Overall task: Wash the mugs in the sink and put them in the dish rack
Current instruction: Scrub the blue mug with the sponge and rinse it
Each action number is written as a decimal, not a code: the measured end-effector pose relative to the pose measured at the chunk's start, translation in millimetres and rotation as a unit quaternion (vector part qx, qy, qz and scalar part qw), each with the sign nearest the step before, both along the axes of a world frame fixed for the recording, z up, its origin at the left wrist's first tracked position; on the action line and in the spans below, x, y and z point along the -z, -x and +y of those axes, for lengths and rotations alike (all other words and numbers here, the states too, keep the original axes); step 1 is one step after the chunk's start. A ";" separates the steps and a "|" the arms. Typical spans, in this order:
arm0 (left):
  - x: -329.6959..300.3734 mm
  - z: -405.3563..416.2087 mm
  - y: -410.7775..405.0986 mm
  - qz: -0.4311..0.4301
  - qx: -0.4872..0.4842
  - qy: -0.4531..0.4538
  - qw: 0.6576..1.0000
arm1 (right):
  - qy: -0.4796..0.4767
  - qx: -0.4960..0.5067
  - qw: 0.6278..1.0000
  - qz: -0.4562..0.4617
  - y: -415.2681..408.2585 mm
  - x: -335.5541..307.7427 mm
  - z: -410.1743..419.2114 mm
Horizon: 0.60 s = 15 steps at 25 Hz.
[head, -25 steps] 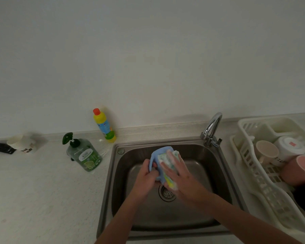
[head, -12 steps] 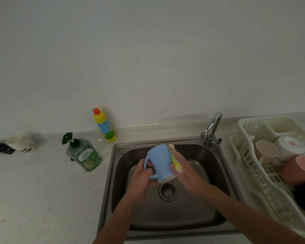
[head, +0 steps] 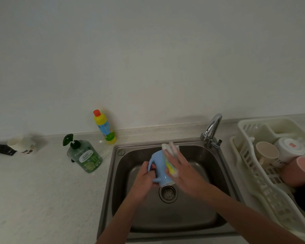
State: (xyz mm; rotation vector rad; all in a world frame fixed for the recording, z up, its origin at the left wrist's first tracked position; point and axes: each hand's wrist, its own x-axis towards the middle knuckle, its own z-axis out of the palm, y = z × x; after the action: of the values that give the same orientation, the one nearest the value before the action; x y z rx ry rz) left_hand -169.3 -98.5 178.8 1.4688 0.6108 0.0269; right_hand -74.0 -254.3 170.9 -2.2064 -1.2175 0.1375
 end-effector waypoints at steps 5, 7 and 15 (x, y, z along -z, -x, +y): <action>-1.4 7.1 -0.9 0.002 -0.002 -0.013 1.000 | 0.064 0.005 0.994 -0.093 19.2 14.1 -3.7; -0.5 0.4 -1.0 0.001 0.026 -0.009 1.000 | 0.063 -0.023 0.984 -0.166 17.9 21.0 2.8; -3.4 1.1 -2.6 0.022 0.000 -0.033 0.999 | 0.049 0.014 0.998 -0.042 20.4 21.0 -14.2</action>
State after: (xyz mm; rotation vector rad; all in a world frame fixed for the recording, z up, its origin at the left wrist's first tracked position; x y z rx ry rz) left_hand -166.6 -97.4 182.3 1.5370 0.6508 0.0150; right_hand -94.4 -268.5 149.9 -2.3342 -1.2474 0.0965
